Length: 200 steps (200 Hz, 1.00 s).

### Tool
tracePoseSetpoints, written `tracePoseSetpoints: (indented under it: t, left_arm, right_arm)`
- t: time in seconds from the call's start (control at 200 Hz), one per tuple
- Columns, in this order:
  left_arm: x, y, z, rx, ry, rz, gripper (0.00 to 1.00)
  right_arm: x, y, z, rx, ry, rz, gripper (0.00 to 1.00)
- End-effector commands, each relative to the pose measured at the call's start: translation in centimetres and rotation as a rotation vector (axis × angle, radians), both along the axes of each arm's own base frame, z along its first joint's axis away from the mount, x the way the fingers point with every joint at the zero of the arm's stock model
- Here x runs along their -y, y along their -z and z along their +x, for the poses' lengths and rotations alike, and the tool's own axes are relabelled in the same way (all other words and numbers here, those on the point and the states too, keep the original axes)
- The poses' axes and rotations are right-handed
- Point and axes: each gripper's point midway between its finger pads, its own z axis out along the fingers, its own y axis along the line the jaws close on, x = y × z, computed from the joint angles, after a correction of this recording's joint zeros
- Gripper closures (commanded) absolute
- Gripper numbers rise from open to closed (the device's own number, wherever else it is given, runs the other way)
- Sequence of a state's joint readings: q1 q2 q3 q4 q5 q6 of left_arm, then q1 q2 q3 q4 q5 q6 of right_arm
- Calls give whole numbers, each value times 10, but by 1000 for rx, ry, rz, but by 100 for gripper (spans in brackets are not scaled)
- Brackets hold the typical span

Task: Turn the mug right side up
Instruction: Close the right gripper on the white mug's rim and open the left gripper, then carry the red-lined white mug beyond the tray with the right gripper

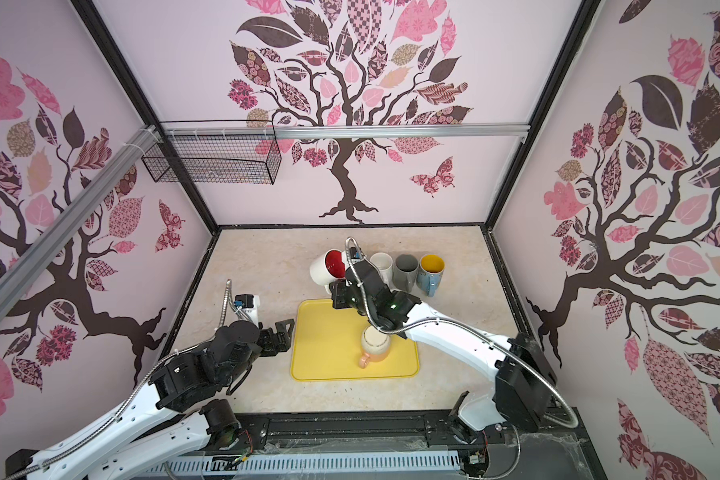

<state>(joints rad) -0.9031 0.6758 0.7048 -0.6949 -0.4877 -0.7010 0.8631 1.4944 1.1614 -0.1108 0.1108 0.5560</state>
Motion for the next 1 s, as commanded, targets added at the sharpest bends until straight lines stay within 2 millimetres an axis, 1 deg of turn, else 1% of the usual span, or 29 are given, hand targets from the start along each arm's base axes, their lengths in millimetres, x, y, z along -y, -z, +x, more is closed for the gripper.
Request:
tracePoseSetpoints:
  t: [0.0,0.085,0.19,0.29,0.36,0.51,0.575,0.76,0.995]
  left_arm:
    - [3,17,-3,-24,30,25,5]
    - [5,26,-5,-52,41,31,5]
    - [8,38,-9,-103,55,55,4]
    - [8,44,-11,-129,62,64,4]
    - [8,44,-13,-124,69,54,4]
    - [6,39,-15,-106,81,50,4]
    - [5,39,-15,-105,86,50,4]
    - [4,45,-17,-120,83,57,4]
    - [7,41,-17,-119,100,56,4]
  right_arm:
    - [-5,-8,24,74,40,-112,100]
    - [-11,4,35,68,53,-176,100]
    - [-13,20,50,54,86,-269,100]
    - [-16,31,61,50,111,-318,100]
    - [-20,37,67,48,120,-337,100]
    - [-29,60,80,23,125,-412,100]
    - [-31,64,88,26,139,-446,100]
    - [-31,85,102,-6,149,-487,100]
    - [-25,108,115,-42,164,-505,100]
